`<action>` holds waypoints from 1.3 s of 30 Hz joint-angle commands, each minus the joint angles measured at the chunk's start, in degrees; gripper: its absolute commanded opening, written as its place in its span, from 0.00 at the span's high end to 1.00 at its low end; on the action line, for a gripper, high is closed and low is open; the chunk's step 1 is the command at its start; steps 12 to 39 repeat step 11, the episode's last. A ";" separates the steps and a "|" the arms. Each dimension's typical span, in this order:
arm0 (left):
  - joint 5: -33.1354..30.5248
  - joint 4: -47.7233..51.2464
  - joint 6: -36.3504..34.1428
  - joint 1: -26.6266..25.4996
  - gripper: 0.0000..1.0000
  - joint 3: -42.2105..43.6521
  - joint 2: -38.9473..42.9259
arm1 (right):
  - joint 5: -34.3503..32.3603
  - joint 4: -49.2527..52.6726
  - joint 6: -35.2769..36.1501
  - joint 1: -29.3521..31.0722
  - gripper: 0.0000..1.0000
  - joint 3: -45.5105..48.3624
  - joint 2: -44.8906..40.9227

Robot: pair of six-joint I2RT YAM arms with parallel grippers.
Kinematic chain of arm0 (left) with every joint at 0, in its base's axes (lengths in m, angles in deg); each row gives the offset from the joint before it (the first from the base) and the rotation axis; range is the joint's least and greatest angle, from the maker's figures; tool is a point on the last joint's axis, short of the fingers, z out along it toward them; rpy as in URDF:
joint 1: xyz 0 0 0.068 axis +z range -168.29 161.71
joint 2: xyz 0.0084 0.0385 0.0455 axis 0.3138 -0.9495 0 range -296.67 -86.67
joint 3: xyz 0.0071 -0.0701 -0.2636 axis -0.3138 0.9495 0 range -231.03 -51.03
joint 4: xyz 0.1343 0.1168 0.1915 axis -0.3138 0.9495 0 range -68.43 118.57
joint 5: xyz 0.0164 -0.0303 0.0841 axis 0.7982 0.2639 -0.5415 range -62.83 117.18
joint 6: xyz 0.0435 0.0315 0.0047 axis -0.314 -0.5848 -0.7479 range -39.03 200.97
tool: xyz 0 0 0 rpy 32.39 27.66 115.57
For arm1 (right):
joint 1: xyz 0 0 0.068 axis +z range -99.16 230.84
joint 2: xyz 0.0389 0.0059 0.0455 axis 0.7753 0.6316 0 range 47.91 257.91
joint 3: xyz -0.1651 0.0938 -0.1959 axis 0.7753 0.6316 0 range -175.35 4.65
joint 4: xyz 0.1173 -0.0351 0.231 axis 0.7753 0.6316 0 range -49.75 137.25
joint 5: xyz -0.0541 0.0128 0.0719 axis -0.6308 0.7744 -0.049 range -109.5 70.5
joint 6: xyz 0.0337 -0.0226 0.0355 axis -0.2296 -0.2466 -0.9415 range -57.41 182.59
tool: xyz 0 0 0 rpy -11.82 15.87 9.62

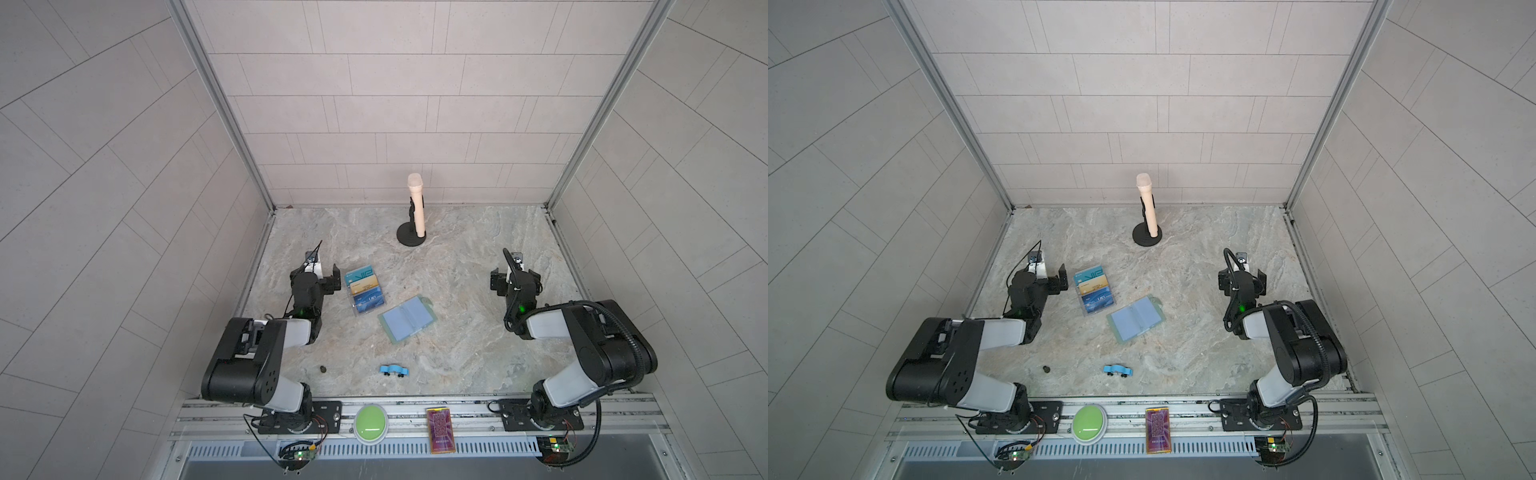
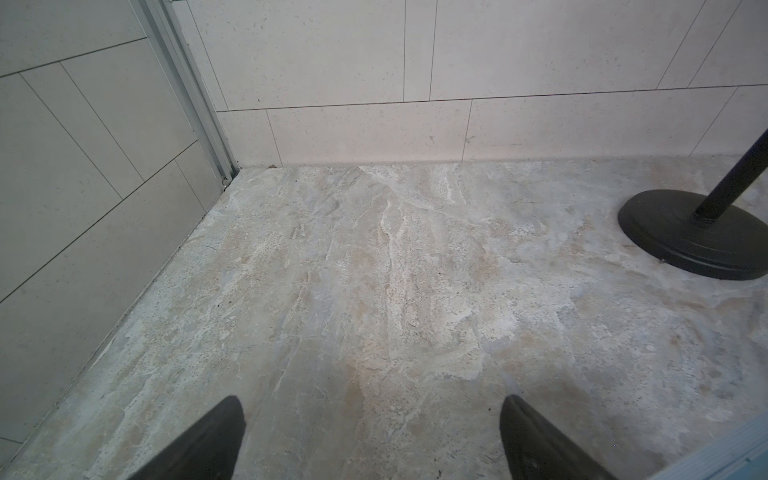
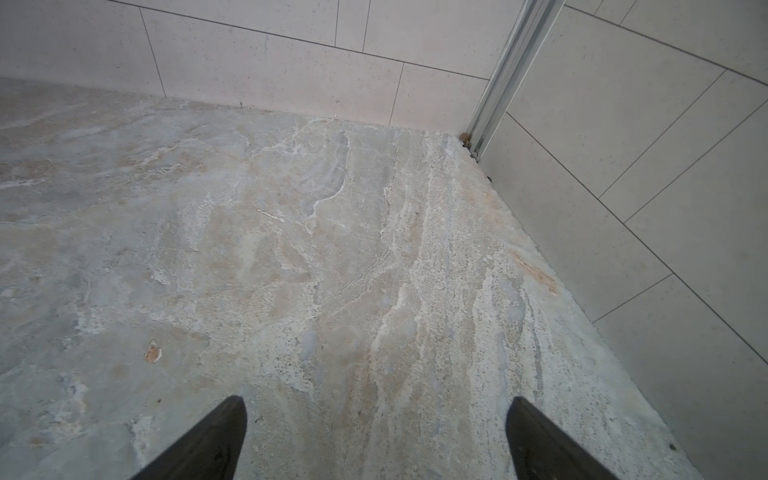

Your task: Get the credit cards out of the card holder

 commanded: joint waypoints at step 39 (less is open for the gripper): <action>-0.36 -1.54 -0.15 -0.34 0.00 -0.58 0.32 | -0.19 0.03 0.04 -0.22 0.01 -0.70 -0.08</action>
